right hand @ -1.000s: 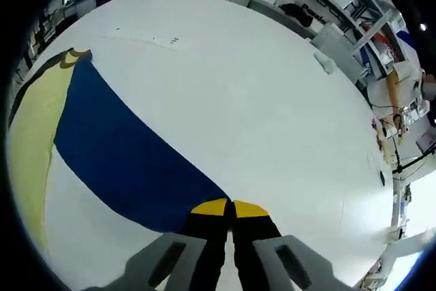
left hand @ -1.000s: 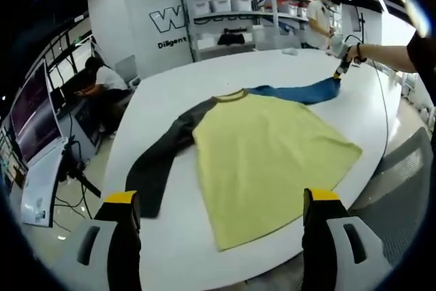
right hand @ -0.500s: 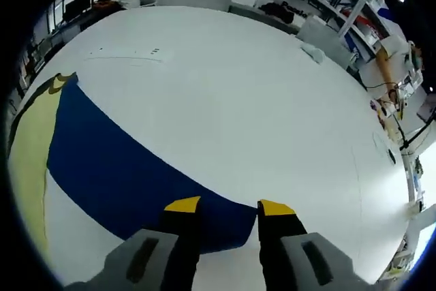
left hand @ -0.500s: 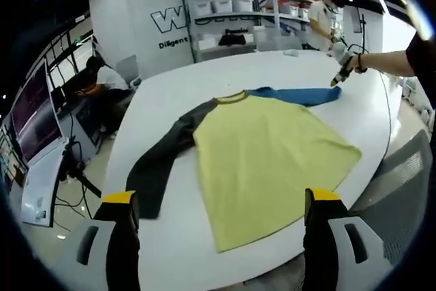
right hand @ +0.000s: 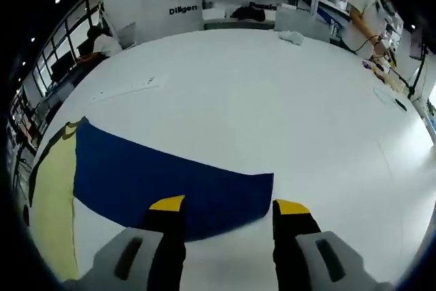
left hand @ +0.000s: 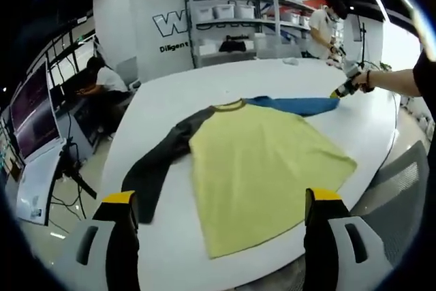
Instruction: Fold the garment on the visible template until the final outline fits inside the template.
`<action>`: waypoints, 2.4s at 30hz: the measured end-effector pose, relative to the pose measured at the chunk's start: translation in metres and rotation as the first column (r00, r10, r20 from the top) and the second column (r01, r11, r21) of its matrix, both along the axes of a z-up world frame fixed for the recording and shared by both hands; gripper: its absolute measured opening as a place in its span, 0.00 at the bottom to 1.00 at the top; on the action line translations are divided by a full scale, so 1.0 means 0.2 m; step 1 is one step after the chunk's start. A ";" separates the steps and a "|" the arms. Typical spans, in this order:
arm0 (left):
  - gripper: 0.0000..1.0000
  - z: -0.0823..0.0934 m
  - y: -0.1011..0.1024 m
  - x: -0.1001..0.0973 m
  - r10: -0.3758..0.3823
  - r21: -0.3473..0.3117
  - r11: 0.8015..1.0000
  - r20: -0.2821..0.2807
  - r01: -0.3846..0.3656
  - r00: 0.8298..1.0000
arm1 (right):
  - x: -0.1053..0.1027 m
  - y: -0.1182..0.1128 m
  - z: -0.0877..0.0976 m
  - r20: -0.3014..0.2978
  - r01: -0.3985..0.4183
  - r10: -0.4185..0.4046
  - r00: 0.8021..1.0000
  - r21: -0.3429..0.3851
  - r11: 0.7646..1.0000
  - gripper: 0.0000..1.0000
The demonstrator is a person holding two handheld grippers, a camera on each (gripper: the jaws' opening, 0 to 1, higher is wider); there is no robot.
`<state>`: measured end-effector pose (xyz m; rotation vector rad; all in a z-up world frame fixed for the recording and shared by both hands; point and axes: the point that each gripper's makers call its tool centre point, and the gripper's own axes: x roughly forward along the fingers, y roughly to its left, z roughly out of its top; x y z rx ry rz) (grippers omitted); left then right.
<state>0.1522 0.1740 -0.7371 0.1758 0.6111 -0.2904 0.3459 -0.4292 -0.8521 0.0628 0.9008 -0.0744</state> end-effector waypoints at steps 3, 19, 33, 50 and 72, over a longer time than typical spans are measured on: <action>0.99 -0.01 0.01 0.00 0.003 0.010 1.000 -0.005 -0.003 1.000 | -0.05 0.00 -0.02 -0.001 0.020 -0.020 1.000 0.011 1.000 0.46; 0.97 0.01 0.03 -0.02 0.013 0.019 1.000 0.016 -0.014 1.000 | -0.07 -0.02 -0.08 0.012 0.067 -0.067 0.998 0.001 0.998 0.22; 0.99 -0.01 0.08 -0.07 0.045 0.036 0.998 0.000 -0.045 0.999 | -0.03 0.06 -0.05 -0.016 0.014 -0.015 1.000 -0.042 0.999 0.00; 0.99 -0.06 0.06 -0.10 0.027 -0.002 1.000 -0.035 -0.027 0.999 | -0.01 0.22 0.17 0.023 0.041 -0.041 0.999 0.024 0.999 0.00; 0.99 -0.07 0.04 -0.12 -0.041 -0.014 0.999 -0.050 0.041 0.998 | 0.22 1.03 0.46 0.120 -0.254 0.246 0.962 0.060 0.965 0.00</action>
